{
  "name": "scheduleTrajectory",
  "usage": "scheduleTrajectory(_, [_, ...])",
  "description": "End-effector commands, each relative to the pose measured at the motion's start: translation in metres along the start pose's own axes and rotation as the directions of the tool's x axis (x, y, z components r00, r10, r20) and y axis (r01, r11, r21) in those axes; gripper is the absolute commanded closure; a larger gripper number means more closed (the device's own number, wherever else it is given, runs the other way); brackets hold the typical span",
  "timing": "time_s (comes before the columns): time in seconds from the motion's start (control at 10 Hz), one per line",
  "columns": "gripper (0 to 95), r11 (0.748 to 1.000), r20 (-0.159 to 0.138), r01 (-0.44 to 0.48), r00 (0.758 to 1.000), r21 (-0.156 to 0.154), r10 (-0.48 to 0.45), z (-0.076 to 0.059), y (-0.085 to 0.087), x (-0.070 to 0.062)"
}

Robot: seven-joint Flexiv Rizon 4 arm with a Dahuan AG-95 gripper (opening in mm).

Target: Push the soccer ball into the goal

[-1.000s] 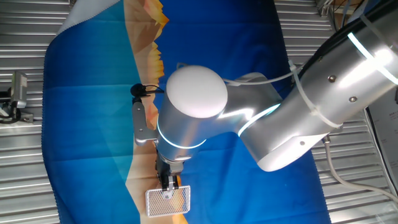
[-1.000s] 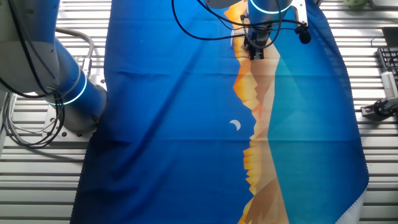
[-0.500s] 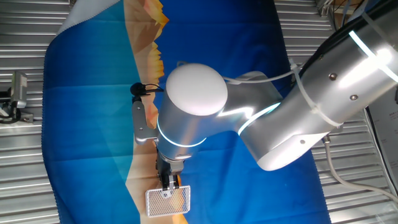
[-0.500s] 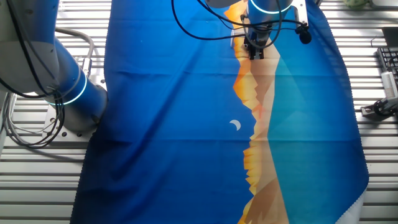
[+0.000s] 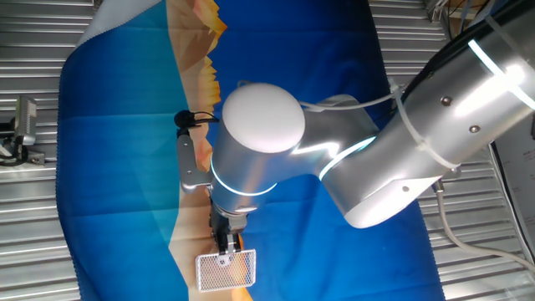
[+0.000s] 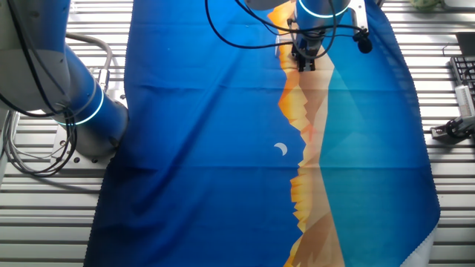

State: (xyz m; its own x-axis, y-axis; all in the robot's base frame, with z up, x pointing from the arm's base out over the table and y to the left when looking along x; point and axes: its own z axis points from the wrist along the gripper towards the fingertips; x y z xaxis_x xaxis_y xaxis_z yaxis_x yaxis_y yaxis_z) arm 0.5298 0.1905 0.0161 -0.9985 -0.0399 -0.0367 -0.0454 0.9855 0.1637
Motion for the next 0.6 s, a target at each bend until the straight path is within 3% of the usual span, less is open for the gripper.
scheduleTrajectory(0.1, [95.0, 1.0, 0.0, 0.009, 1.0, 0.006, -0.009, -0.004, -0.007, 0.003])
scheduleTrajectory(0.2, [95.0, 1.0, 0.004, 0.01, 1.0, 0.01, -0.01, -0.006, -0.01, 0.003])
scheduleTrajectory(0.4, [95.0, 0.993, 0.015, 0.035, 0.999, 0.11, -0.037, -0.008, -0.015, 0.004])
scheduleTrajectory(0.6, [95.0, 0.988, 0.008, 0.053, 0.998, 0.148, -0.055, -0.01, -0.023, 0.004])
